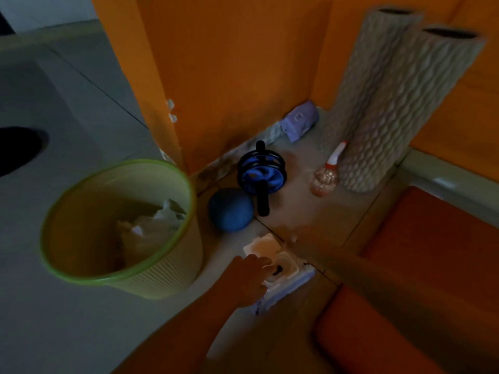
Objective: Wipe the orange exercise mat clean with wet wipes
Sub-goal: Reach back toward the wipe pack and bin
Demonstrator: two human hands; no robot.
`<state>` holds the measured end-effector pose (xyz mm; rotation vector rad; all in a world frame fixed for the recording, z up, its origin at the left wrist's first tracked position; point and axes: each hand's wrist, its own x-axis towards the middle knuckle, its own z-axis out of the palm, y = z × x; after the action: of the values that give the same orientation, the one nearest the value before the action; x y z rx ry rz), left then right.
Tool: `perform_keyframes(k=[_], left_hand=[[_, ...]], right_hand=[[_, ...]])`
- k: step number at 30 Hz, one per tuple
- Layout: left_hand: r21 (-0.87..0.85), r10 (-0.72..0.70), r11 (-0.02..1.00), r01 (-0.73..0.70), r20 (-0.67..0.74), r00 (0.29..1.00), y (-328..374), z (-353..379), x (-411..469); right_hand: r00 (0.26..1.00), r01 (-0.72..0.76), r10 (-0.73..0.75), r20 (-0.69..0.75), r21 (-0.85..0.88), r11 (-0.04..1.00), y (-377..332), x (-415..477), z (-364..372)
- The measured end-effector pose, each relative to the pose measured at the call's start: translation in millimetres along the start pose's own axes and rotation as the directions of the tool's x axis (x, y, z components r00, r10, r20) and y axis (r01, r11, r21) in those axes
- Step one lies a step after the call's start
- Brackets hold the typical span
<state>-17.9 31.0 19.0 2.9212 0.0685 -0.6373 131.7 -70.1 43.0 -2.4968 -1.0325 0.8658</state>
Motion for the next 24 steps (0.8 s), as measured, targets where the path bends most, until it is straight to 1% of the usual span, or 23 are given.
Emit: perform_keyframes(k=[1, 2, 3, 5, 7, 10, 12, 14, 15, 17, 19, 20, 21, 22, 23, 24], left_hand=[[-0.012, -0.003, 1.0, 0.003, 0.001, 1.0, 1, 6, 3], [-0.033, -0.006, 0.999, 0.006, 0.001, 1.0, 0, 11, 5], [-0.053, -0.003, 0.999, 0.003, -0.003, 1.0, 0, 15, 6], [-0.058, 0.019, 0.998, -0.021, -0.033, 0.999, -7, 34, 8], [-0.067, 0.056, 0.996, -0.062, -0.093, 0.994, -13, 52, 10], [-0.064, 0.047, 0.997, -0.051, -0.076, 0.996, -21, 72, 14], [-0.112, 0.043, 0.992, -0.052, -0.078, 0.996, -22, 77, 17], [-0.14, 0.048, 0.988, -0.065, -0.12, 0.992, -22, 79, 19], [-0.153, 0.055, 0.985, -0.076, -0.139, 0.989, -23, 79, 21], [-0.192, 0.047, 0.978, -0.075, -0.144, 0.988, -25, 76, 26], [-0.211, 0.044, 0.974, -0.076, -0.151, 0.988, -27, 73, 28], [-0.215, 0.06, 0.973, -0.09, -0.142, 0.988, -27, 74, 29], [-0.211, 0.075, 0.972, -0.1, -0.121, 0.99, -27, 72, 31], [-0.216, 0.075, 0.972, -0.095, -0.099, 0.992, -26, 71, 30], [-0.226, 0.063, 0.971, -0.08, -0.08, 0.995, -26, 71, 30], [-0.243, 0.054, 0.967, -0.072, -0.079, 0.995, -26, 71, 29]], right_hand=[[0.999, 0.03, -0.029, 0.022, -0.028, 0.999, 9, 1, 9], [0.997, 0.083, -0.083, -0.006, -0.043, 0.996, 14, 3, 19], [0.995, 0.102, -0.102, 0.007, -0.095, 0.99, 21, 6, 30], [0.993, 0.107, -0.095, 0.067, -0.217, 0.97, 33, 13, 50], [0.991, 0.117, -0.089, 0.1, -0.319, 0.94, 40, 20, 63], [0.992, 0.124, -0.104, 0.069, -0.467, 0.875, 44, 23, 77], [0.988, 0.147, -0.104, 0.114, -0.501, 0.853, 46, 27, 86], [0.976, 0.212, -0.153, 0.153, -0.545, 0.811, 48, 33, 89], [0.96, 0.275, -0.253, 0.12, -0.582, 0.766, 46, 36, 87], [0.931, 0.326, -0.351, 0.095, -0.648, 0.688, 42, 36, 81], [0.91, 0.413, -0.321, 0.262, -0.639, 0.649, 36, 30, 80], [0.904, 0.427, -0.314, 0.29, -0.659, 0.62, 36, 31, 85], [0.894, 0.44, -0.367, 0.256, -0.653, 0.617, 36, 33, 87], [0.913, 0.399, -0.334, 0.234, -0.679, 0.616, 30, 33, 84], [0.918, 0.376, -0.35, 0.187, -0.691, 0.617, 29, 33, 86], [0.933, 0.351, -0.291, 0.21, -0.706, 0.615, 29, 36, 84]])
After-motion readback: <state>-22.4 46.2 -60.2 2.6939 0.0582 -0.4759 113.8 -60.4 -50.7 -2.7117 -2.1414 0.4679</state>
